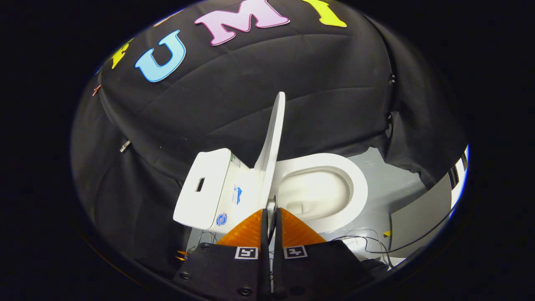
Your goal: Open the toilet lid.
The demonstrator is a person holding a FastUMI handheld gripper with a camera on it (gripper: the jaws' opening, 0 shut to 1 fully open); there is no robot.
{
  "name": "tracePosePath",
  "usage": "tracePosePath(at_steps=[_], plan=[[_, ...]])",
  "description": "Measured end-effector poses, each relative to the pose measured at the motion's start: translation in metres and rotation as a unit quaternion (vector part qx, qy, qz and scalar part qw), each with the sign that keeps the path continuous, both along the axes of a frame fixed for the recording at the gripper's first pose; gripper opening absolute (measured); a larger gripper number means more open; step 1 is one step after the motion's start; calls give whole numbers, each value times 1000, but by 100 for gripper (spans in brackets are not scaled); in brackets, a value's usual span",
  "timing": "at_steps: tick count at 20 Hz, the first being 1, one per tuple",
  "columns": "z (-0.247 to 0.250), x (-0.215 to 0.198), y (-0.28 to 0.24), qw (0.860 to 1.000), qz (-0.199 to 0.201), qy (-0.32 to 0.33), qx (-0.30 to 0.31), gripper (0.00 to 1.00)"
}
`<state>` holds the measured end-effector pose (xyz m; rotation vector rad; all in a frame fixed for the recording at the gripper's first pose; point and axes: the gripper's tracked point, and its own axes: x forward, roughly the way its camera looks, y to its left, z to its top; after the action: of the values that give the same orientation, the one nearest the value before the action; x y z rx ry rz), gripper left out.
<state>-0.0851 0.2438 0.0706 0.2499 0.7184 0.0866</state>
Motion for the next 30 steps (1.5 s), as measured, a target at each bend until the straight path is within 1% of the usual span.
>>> tracePosePath(at_steps=[10, 13, 16, 19, 24, 30], plan=[[18, 2, 65, 998, 19, -1, -61, 8], [21, 1, 84, 995, 26, -7, -94, 8], [24, 0, 98, 992, 24, -12, -123, 8], [25, -3, 118, 988, 35, -17, -150, 8], [27, -2, 148, 986, 39, -21, -160, 8], [28, -3, 180, 980, 39, -27, -192, 8]])
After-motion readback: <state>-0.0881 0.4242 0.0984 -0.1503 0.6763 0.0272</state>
